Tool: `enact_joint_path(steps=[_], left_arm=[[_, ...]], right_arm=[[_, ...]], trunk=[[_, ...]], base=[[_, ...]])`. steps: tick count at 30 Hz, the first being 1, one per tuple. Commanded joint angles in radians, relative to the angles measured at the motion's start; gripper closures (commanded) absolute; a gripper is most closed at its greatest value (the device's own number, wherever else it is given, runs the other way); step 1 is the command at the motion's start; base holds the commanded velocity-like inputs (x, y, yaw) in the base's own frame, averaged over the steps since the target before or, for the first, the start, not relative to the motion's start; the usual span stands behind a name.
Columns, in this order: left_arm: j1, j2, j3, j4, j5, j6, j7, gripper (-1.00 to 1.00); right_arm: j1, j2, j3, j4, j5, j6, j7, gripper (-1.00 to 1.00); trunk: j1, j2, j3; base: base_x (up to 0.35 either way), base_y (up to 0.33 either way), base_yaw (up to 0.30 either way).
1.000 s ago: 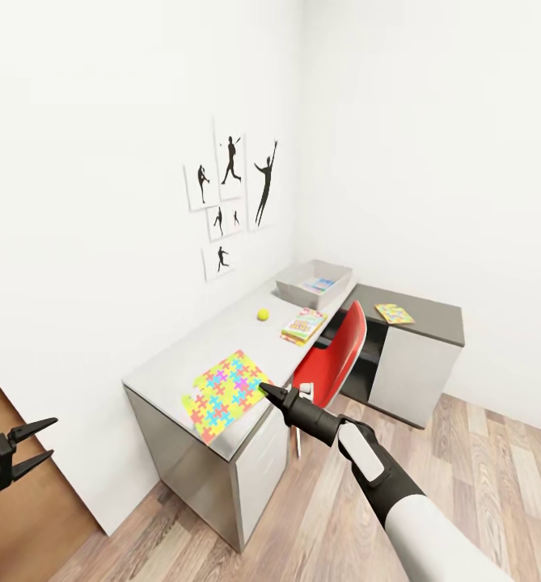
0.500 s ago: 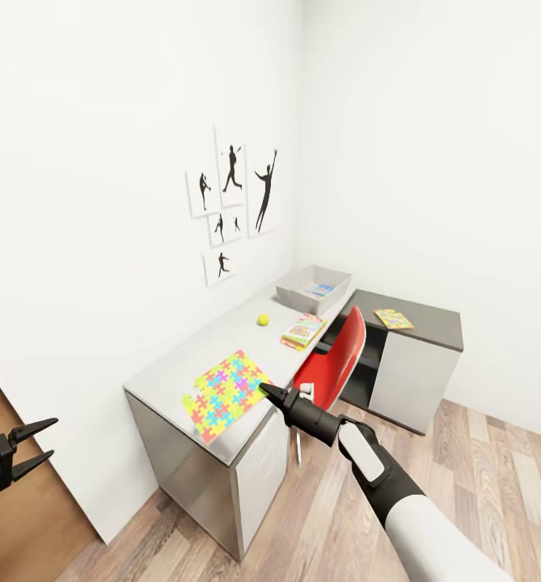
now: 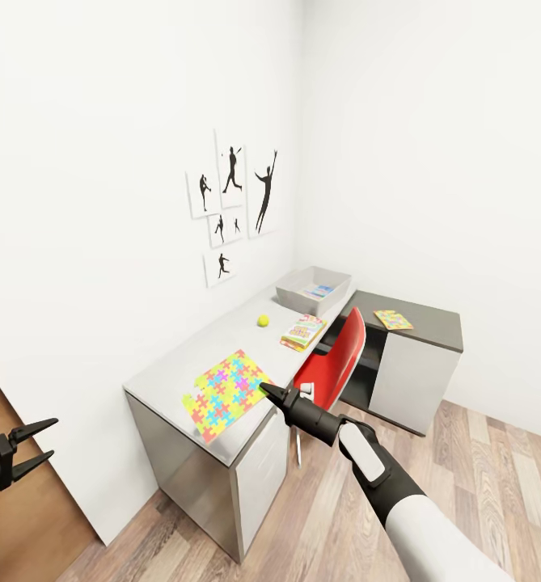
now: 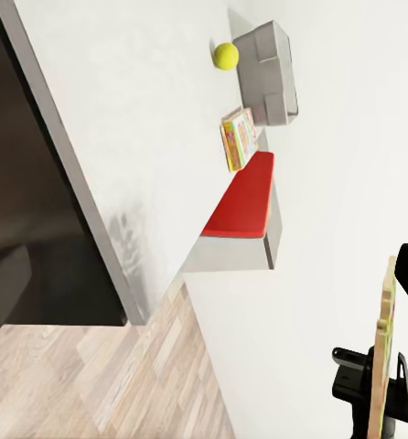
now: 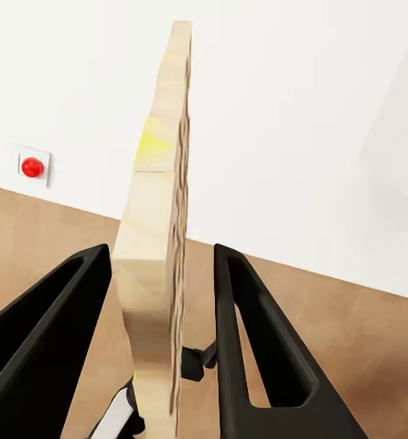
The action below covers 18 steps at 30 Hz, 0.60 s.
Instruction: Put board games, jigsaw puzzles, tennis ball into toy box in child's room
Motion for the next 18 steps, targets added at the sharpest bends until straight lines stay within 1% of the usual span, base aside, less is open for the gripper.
enact_joint_path(steps=[1,8,13,16,18], left_arm=[[-0.001,0.000,0.002,0.000,-0.004,0.003,-0.005,-1.00],[-0.002,-0.001,0.002,0.000,-0.004,0.003,-0.004,-1.00],[-0.002,-0.001,0.002,0.000,-0.004,0.003,-0.003,-1.00],[-0.002,-0.001,0.002,0.000,-0.005,0.003,-0.003,-1.00],[-0.002,-0.001,0.001,0.000,-0.005,0.003,-0.003,-1.00]], right_arm=[[-0.001,0.000,0.000,0.000,-0.007,0.007,-0.001,1.00],[-0.001,-0.003,-0.005,-0.007,-0.008,0.012,-0.007,1.00],[-0.001,-0.010,-0.008,-0.049,-0.003,0.017,-0.014,1.00],[-0.001,-0.034,-0.007,-0.083,-0.006,0.027,-0.016,1.00],[-0.001,-0.049,-0.006,-0.100,-0.009,0.056,-0.015,1.00]], trunk=[[0.001,-0.002,-0.002],[0.001,-0.002,-0.002],[0.001,-0.002,-0.002],[0.001,-0.002,-0.002],[0.001,-0.002,-0.002]], base=[[0.000,0.000,0.000],[0.000,0.000,0.000],[0.000,0.000,0.000],[0.000,0.000,0.000],[0.000,0.000,0.000]])
